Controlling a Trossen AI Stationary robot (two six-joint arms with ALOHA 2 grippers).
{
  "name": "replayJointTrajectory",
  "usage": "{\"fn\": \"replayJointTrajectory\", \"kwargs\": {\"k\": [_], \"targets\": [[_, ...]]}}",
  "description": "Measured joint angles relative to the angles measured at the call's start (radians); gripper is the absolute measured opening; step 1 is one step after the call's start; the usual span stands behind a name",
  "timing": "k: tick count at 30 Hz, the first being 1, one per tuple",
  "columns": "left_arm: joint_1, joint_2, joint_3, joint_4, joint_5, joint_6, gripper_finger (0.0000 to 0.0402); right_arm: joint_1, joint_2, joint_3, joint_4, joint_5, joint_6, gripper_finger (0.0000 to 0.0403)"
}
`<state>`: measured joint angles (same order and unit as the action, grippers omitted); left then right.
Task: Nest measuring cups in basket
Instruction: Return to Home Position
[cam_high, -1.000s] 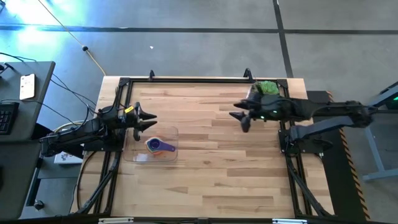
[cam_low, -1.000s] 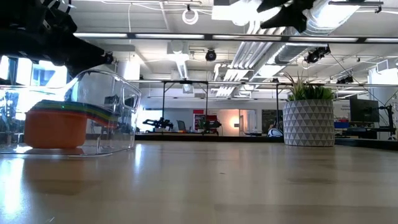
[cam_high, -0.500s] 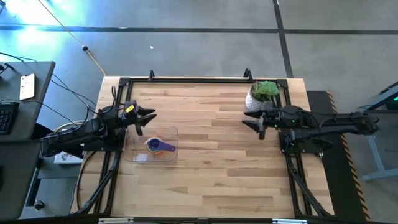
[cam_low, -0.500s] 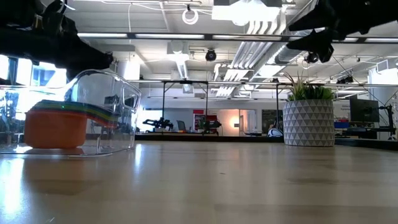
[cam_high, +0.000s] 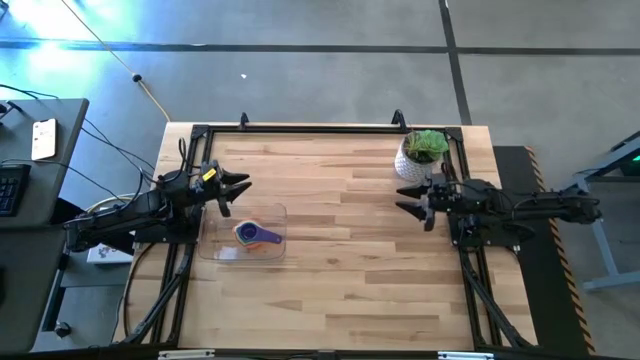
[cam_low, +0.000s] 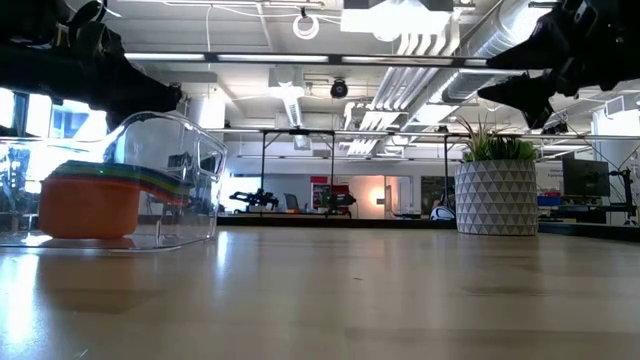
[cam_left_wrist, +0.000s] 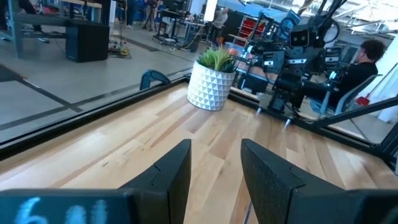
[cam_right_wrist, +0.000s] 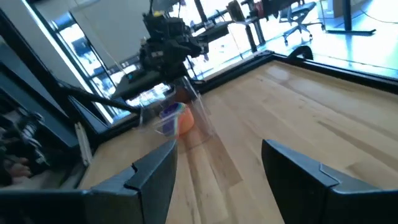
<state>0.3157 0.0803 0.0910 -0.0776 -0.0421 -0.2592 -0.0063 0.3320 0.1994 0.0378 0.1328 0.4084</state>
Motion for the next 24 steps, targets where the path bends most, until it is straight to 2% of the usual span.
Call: {"fn": "replayJointTrajectory", "kwargs": {"k": [11,24], "targets": [[0.000,0.000,0.000,0.000,0.000,0.000,0.0131,0.000,-0.148,-0.128,0.057,-0.063,0.047,0.0226],[0.000,0.000,0.000,-0.001,0.001,0.000,0.0131,0.000,-0.157,-0.189,0.006,-0.097,0.047,0.0226]]}}
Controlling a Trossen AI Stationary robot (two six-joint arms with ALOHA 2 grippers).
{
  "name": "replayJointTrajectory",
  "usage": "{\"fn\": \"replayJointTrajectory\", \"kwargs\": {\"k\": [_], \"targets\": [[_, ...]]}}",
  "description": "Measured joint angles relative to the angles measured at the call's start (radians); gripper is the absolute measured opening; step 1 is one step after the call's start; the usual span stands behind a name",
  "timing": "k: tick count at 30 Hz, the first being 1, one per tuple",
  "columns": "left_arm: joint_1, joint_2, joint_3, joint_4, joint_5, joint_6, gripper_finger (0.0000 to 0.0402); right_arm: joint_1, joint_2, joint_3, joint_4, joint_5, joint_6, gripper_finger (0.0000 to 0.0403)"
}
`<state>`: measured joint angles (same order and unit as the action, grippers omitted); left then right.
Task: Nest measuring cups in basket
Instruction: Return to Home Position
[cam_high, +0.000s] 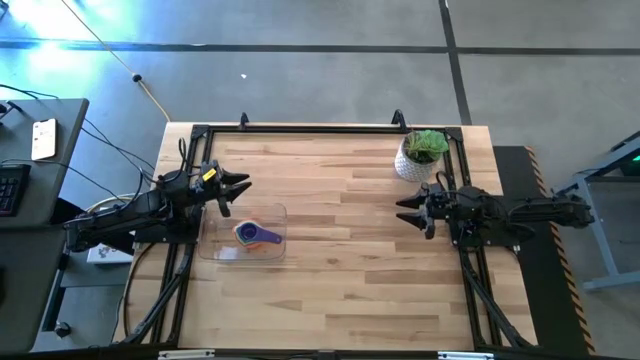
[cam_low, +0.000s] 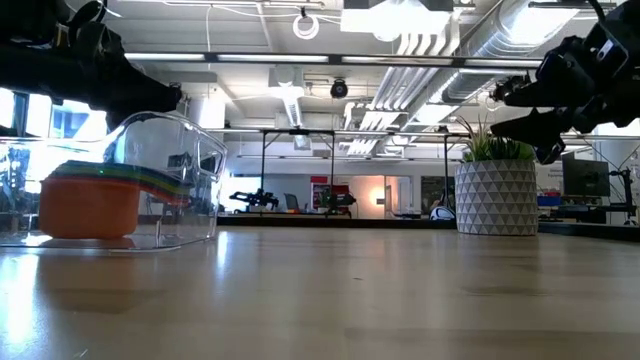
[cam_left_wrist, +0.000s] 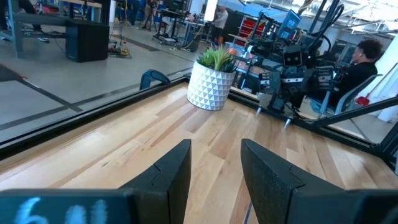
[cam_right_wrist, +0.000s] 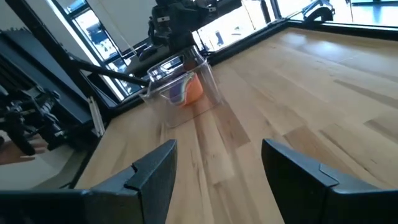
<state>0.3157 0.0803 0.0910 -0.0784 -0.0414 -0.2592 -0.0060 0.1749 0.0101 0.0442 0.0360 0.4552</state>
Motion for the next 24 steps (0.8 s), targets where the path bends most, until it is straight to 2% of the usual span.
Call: {"fn": "replayJointTrajectory", "kwargs": {"k": [24], "targets": [[0.000,0.000,0.000,0.000,0.000,0.000,0.0131,0.000,0.000,0.000,-0.020,0.015,-0.011,0.0226]]}}
